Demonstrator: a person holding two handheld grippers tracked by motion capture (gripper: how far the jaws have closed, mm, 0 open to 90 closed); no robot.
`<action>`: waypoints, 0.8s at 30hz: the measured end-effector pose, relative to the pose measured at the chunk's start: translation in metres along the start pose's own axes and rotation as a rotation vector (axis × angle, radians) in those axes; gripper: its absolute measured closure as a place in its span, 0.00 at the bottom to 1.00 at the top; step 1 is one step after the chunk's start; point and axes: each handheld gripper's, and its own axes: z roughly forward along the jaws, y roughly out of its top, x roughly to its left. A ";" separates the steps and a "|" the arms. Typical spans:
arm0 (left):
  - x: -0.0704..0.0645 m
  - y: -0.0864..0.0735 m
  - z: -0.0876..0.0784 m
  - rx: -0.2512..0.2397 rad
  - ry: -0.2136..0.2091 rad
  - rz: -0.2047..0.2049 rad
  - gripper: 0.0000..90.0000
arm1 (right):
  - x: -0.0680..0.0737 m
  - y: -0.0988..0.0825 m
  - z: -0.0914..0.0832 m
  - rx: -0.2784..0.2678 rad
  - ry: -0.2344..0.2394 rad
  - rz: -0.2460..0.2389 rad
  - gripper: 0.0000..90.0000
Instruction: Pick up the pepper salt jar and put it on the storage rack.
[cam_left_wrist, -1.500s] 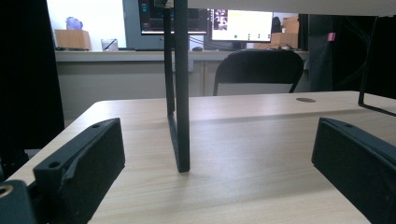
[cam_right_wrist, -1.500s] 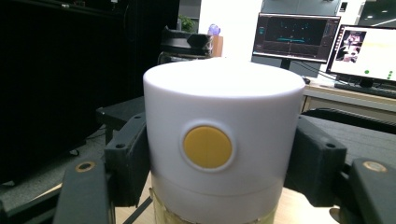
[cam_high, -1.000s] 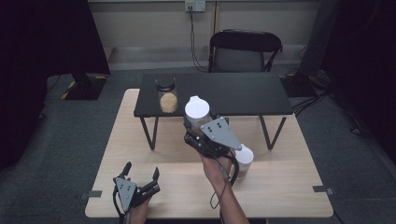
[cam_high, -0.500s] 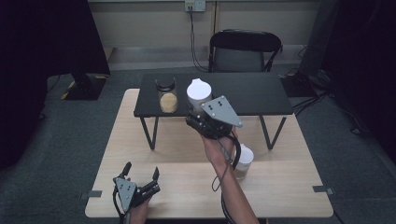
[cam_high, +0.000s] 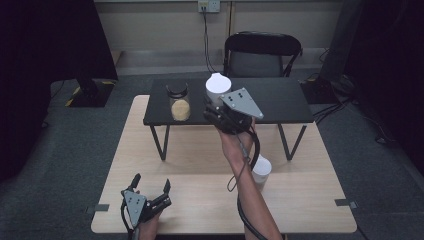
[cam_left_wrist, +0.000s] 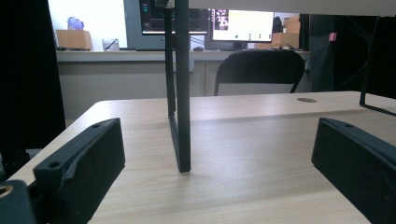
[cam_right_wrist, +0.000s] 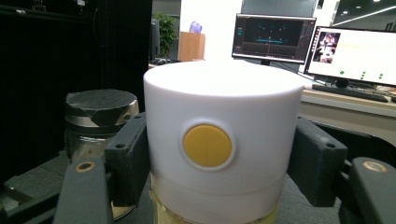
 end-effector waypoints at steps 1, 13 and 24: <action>0.000 0.000 0.000 0.000 0.000 0.000 0.02 | 0.000 0.000 0.002 0.003 -0.002 -0.002 0.33; 0.000 0.000 0.000 0.000 0.000 0.001 0.02 | -0.010 -0.007 0.026 0.039 -0.021 0.026 0.33; 0.000 0.000 0.000 0.000 0.000 0.000 0.02 | -0.016 -0.010 0.035 0.047 -0.022 0.050 0.33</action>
